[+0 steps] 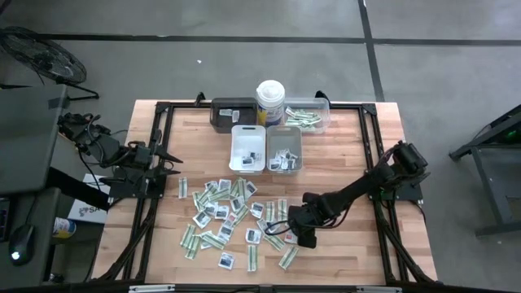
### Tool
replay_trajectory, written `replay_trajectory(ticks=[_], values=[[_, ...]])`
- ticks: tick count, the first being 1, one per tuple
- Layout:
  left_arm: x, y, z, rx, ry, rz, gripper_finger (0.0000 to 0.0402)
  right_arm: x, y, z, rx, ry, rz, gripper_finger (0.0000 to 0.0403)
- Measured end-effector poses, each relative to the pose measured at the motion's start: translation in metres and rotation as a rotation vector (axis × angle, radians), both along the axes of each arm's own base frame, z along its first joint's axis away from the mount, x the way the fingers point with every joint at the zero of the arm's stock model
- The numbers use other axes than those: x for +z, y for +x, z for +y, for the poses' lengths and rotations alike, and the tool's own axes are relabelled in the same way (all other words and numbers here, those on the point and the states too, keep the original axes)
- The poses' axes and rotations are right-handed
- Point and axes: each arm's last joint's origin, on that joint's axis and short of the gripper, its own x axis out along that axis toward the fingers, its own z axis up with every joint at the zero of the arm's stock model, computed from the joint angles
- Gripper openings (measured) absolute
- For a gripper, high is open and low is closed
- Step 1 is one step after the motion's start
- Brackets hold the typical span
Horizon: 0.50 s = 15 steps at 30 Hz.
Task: Pick & Place First Aid Supplies
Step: Put the band aid into the transparent bin
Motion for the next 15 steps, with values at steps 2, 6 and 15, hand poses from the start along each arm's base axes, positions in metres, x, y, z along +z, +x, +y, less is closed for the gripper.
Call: replay_trajectory(ticks=[2, 6, 15], values=[[0.0, 0.0, 0.0, 0.0, 0.0, 0.0, 0.0133, -0.002, 0.0, 0.0, -0.004, -0.005, 0.003, 0.0165], [0.0, 0.0, 0.0, -0.001, 0.003, 0.0, 0.0133, -0.008, 0.001, 0.0, -0.025, -0.012, 0.019, 0.0156], [0.0, 0.0, 0.0, -0.004, -0.001, 0.0, 0.0133, -0.012, 0.001, 0.001, -0.045, -0.029, 0.039, 0.0062]])
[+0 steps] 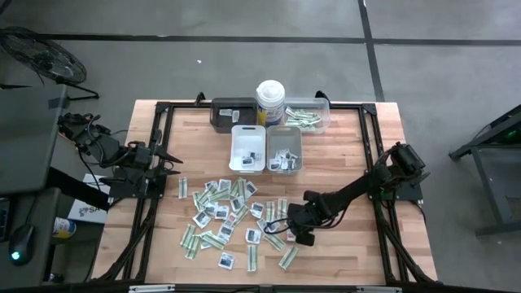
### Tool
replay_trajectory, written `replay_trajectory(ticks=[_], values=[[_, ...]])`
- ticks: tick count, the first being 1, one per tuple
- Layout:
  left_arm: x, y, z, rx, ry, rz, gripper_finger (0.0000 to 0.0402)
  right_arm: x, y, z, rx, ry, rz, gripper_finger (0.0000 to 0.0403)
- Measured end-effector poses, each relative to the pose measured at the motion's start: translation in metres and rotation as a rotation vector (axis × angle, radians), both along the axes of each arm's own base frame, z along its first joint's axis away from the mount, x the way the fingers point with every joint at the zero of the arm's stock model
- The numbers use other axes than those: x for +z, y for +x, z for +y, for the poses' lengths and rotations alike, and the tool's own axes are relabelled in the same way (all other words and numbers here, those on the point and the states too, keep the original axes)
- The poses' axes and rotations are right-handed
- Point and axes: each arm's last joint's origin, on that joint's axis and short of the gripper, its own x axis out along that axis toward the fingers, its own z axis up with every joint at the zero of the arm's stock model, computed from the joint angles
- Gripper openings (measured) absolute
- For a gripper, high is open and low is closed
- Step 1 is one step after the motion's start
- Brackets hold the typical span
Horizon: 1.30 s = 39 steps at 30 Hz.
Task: Pick & Place First Aid Supplies
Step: Put the band aid into the transparent bin
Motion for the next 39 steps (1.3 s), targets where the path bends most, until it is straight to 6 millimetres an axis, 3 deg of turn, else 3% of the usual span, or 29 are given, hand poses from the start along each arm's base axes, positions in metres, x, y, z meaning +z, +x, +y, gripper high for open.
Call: replay_trajectory(ticks=[5, 15, 24, 32, 39], values=[[0.0, 0.0, 0.0, 0.0, 0.0, 0.001, 0.0133, 0.001, -0.001, 0.0, -0.014, 0.018, 0.007, 0.0007], [0.0, 0.0, 0.0, -0.002, -0.001, 0.0, 0.0133, 0.019, -0.005, 0.001, -0.122, 0.131, 0.0, 0.0003], [0.0, 0.0, 0.0, 0.001, -0.001, 0.0, 0.0133, 0.062, -0.015, -0.008, -0.217, 0.173, -0.117, 0.0001], [0.0, 0.0, 0.0, 0.008, 0.001, -0.002, 0.0133, 0.103, -0.028, -0.042, -0.37, 0.101, -0.248, 0.0001], [0.0, 0.0, 0.001, 0.022, 0.004, -0.004, 0.0133, 0.131, -0.037, -0.093, -0.562, 0.003, -0.356, 0.0]])
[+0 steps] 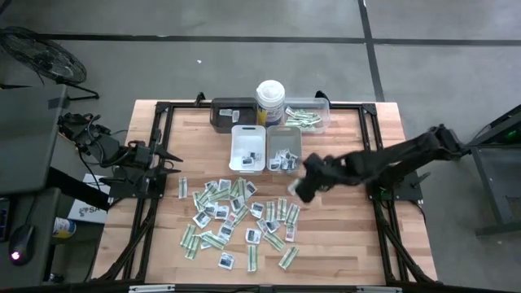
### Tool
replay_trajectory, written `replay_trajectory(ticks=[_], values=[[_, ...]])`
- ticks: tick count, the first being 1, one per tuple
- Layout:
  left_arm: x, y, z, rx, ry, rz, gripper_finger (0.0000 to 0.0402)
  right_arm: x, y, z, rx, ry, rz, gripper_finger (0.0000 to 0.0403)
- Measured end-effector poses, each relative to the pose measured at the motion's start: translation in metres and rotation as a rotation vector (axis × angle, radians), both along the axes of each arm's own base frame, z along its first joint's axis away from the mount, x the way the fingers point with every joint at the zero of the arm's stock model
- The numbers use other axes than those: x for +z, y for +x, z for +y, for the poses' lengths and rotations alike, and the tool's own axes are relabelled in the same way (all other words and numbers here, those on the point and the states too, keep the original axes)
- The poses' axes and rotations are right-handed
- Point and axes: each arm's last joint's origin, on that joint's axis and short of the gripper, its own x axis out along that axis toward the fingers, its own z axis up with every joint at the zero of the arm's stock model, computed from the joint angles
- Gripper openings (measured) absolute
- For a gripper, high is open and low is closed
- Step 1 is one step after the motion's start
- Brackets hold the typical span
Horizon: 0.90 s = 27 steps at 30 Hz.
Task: Pick & Place First Aid Supplies
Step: Put the band aid into the transparent bin
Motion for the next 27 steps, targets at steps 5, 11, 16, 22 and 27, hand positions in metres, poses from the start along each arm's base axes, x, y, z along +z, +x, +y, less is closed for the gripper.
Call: replay_trajectory(ticks=[5, 11, 16, 22, 27], values=[[0.0, 0.0, 0.001, 0.03, 0.004, -0.005, 0.0133, 0.01, -0.003, -0.045, -0.139, -0.072, -0.018, 0.0], [0.001, 0.0, 0.003, 0.09, 0.017, -0.024, 0.0133, 0.011, -0.008, -0.105, -0.273, -0.137, 0.015, 0.0], [0.003, 0.001, 0.003, 0.113, 0.011, -0.043, 0.0133, 0.013, -0.015, -0.148, -0.344, -0.178, 0.003, 0.0], [0.004, 0.001, 0.004, 0.156, 0.013, -0.057, 0.0133, 0.011, -0.021, -0.188, -0.392, -0.185, -0.024, 0.0], [0.004, 0.001, 0.005, 0.181, 0.016, -0.06, 0.0133, -0.004, -0.02, -0.213, -0.435, -0.178, 0.003, 0.0]])
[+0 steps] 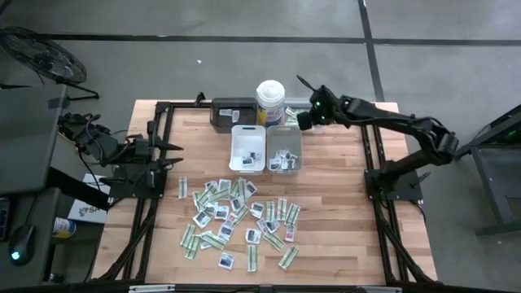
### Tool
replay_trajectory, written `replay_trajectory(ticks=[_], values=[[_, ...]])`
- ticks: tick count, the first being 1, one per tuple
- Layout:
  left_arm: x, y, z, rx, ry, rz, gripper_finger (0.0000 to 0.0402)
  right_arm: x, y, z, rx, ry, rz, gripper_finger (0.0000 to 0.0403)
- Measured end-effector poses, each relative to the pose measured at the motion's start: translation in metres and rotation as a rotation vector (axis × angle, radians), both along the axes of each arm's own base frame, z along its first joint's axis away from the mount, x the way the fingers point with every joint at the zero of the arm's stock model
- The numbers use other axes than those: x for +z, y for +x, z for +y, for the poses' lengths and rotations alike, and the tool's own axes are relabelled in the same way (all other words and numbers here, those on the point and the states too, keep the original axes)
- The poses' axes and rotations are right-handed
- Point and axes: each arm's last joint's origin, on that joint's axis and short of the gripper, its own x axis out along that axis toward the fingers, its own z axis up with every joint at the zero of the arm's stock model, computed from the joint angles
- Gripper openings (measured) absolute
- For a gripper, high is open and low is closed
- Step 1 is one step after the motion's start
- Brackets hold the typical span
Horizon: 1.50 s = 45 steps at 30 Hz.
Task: Pick & Place First Aid Supplies
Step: Put the band aid into the transparent bin
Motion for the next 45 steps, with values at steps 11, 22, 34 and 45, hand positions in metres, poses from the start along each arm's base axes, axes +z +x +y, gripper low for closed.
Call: replay_trajectory(ticks=[11, 22, 34, 45], values=[[0.0, 0.0, 0.0, 0.015, -0.014, -0.001, 0.0133, -0.045, 0.004, -0.045, -0.154, 0.07, 0.042, 0.0], [0.0, 0.0, 0.001, 0.037, -0.013, -0.004, 0.0133, -0.072, 0.001, -0.065, -0.206, 0.154, 0.066, 0.001], [0.0, 0.0, 0.001, 0.041, -0.013, -0.005, 0.0133, -0.073, 0.001, -0.065, -0.189, 0.164, 0.064, 0.0086], [0.0, 0.0, 0.001, 0.04, -0.013, -0.005, 0.0133, -0.048, -0.001, -0.053, 0.03, 0.191, -0.015, 0.0113]])
